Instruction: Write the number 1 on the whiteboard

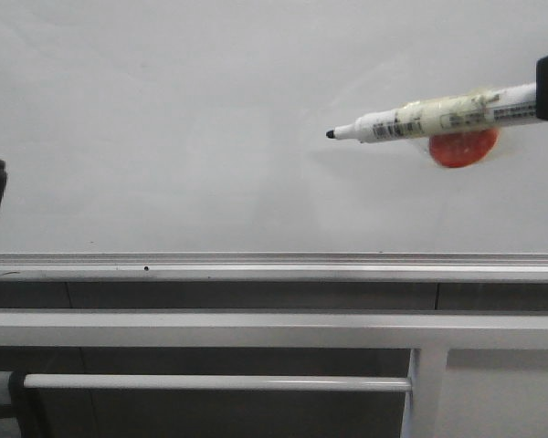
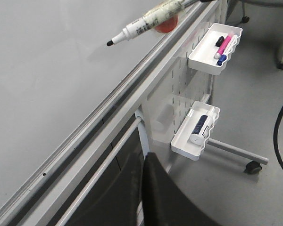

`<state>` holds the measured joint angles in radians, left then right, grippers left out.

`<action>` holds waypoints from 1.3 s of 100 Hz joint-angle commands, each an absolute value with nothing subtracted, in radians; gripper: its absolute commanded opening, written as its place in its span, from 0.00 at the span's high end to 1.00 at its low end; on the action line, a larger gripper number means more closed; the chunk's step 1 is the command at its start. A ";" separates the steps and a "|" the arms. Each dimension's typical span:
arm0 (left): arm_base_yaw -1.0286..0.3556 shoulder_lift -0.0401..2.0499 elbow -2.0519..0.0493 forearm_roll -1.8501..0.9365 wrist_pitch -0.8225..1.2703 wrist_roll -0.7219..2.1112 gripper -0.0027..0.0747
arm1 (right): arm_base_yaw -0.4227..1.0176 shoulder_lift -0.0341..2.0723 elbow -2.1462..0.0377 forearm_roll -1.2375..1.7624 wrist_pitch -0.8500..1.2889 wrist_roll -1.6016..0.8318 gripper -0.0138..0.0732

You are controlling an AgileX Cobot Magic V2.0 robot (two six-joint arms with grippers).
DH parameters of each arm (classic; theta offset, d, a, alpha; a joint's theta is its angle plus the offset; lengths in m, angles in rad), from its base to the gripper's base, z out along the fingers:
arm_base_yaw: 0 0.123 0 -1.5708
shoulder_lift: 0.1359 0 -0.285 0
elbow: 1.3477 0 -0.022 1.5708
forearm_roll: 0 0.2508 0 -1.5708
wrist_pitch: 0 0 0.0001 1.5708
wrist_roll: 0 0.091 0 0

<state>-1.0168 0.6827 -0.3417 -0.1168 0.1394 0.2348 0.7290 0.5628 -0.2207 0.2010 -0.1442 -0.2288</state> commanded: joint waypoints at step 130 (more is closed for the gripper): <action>-0.999 0.682 -0.369 -0.140 0.063 0.223 0.99 | 0.720 0.721 -0.252 0.204 -0.400 -0.247 0.89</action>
<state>-1.0008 0.6827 -0.3417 -0.1275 0.1394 0.2332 0.7290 0.7004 -0.2207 0.2046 -0.3096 -0.2354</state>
